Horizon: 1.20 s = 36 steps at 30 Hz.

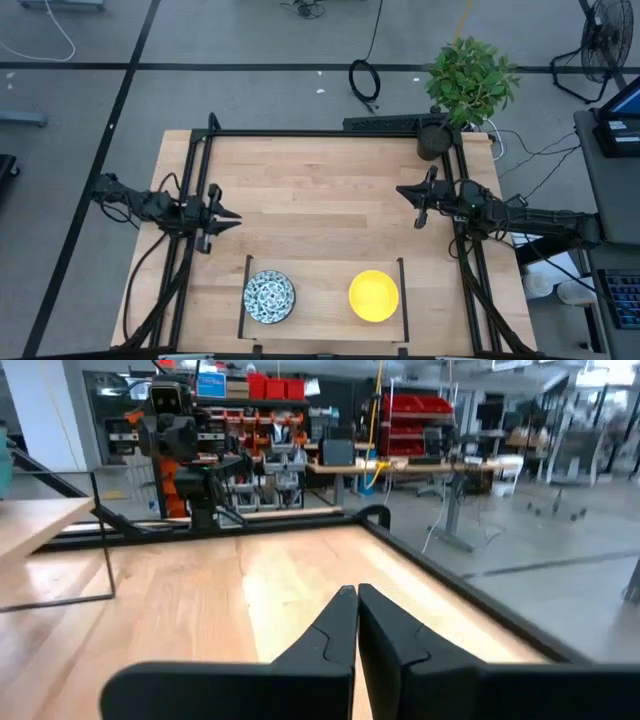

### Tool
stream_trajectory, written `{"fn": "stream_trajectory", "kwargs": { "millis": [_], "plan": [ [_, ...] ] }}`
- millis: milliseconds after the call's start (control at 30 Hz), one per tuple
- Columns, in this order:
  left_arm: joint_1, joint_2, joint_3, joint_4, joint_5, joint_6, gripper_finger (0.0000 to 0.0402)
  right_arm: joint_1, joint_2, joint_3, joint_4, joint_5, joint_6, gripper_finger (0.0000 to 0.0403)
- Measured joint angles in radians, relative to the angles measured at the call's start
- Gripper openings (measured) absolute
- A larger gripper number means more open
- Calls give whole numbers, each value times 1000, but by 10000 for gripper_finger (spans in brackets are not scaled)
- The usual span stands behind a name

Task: Pick & Place Mini bowls
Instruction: Return to Home Position

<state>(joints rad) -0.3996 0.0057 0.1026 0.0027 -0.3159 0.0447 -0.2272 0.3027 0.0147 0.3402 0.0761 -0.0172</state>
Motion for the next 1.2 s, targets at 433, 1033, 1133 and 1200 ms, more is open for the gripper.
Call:
{"fn": "stream_trajectory", "kwargs": {
  "millis": [433,1033,1133,1200],
  "plan": [
    [0,1,-48,-13,0,-24,74,0,0,0,-31,0,32,0],
    [0,1,-48,-8,0,-24,74,0,0,0,-31,0,32,0],
    [0,1,-48,-7,0,-24,74,0,0,0,-31,1,32,0],
    [0,1,-48,-7,0,-24,74,0,0,0,-31,1,32,0]
  ]
}}
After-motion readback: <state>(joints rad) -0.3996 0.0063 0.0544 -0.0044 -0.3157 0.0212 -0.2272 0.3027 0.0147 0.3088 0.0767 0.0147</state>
